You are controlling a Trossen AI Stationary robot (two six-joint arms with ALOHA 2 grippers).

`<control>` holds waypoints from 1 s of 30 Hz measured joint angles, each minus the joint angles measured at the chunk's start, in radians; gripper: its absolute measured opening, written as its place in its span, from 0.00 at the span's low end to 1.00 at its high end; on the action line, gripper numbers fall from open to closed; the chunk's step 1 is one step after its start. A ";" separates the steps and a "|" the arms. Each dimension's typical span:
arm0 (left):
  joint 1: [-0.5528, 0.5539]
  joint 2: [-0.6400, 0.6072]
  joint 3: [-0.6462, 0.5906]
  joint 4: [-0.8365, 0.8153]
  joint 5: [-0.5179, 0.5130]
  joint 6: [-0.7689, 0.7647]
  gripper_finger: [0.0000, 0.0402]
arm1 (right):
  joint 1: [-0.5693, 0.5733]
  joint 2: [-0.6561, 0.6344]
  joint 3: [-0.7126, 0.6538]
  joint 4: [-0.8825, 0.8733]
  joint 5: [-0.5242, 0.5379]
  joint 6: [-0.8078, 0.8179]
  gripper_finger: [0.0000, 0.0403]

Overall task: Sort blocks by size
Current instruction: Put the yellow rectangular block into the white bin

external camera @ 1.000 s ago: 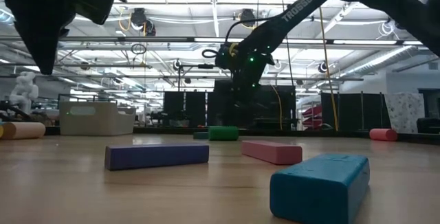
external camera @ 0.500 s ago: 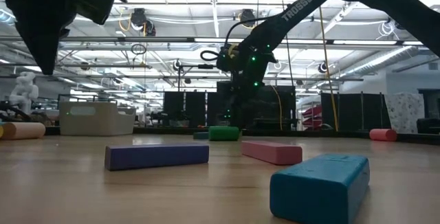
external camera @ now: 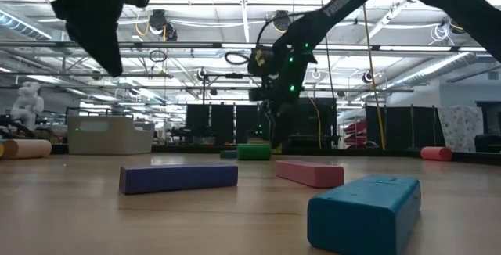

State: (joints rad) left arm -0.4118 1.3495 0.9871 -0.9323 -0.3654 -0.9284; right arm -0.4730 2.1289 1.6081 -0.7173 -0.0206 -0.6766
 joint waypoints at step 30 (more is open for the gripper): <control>-0.001 0.011 -0.064 0.454 -0.274 0.414 0.35 | 0.461 -0.208 -0.057 0.000 0.078 0.270 0.08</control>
State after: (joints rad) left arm -0.4126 1.3604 0.9226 -0.4781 -0.6393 -0.5140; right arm -0.0119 1.9209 1.5512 -0.7172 0.0574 -0.4065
